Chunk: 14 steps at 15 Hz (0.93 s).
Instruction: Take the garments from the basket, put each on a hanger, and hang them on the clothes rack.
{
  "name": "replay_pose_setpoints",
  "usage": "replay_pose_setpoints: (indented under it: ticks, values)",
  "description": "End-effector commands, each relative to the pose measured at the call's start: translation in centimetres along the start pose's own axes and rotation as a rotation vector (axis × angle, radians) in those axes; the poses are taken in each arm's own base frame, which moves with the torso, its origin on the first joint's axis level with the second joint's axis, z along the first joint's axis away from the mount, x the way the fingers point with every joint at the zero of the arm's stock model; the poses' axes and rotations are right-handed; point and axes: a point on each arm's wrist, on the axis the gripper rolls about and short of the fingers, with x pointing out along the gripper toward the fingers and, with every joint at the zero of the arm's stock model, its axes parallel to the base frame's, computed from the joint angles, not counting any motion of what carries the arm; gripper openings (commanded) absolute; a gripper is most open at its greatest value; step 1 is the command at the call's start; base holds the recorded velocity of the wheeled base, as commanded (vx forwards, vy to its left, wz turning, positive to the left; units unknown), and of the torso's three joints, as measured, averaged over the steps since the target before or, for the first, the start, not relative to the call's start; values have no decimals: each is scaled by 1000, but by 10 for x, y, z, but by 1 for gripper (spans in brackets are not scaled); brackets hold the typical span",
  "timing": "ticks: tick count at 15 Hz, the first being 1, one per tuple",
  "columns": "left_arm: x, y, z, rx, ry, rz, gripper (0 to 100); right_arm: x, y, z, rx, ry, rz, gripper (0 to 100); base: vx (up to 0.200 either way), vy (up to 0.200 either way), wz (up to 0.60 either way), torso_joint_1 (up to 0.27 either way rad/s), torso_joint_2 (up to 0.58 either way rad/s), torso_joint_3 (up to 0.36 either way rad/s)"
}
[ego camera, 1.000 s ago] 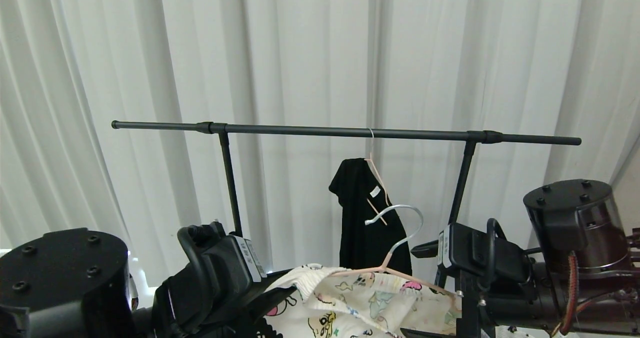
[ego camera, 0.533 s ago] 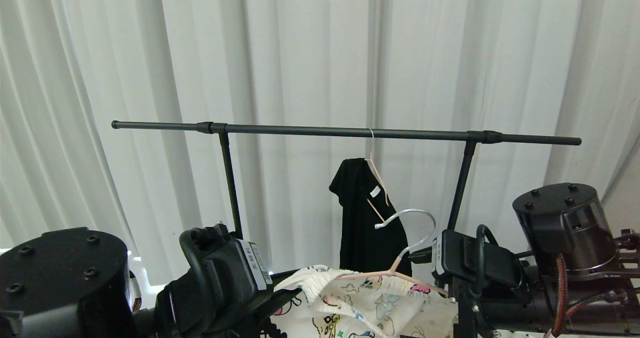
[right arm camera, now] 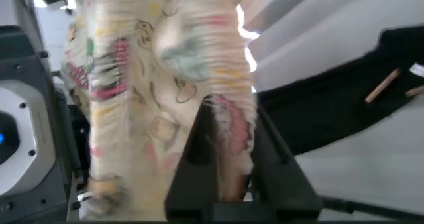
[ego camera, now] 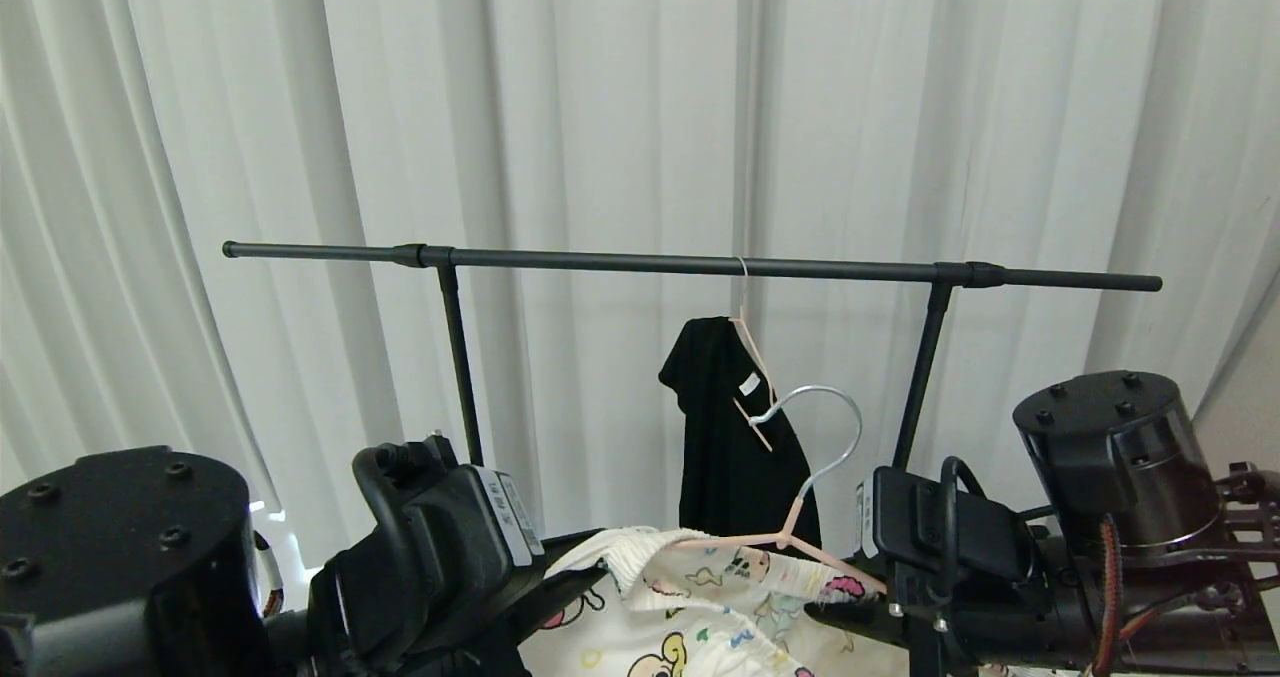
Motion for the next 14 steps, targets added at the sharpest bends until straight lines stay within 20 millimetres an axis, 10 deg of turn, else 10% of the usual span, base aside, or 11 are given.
replay_pose_setpoints:
  ticks: [1, 5, 6, 14]
  values:
    - [0, 0, 0, 0, -1, 0, 0, -1, 0, 0, -1, -1, -1, 0, 0, 0, 0, 0, 0, 0]
    - [-1, 0, -1, 4, 4, 7, 0, -4, -3, 5, -14, -57, -38, 0, 0, 0, 0, 0, 0, 0]
    - [-1, 1, -1, 4, 5, 9, 100, -5, -3, 7, -16, -67, -43, 0, 0, 0, 0, 0, 0, 0]
    - [-3, 21, -8, -40, 33, 126, 100, -35, -13, 10, -12, -140, -141, 0, 0, 0, 0, 0, 0, 0]
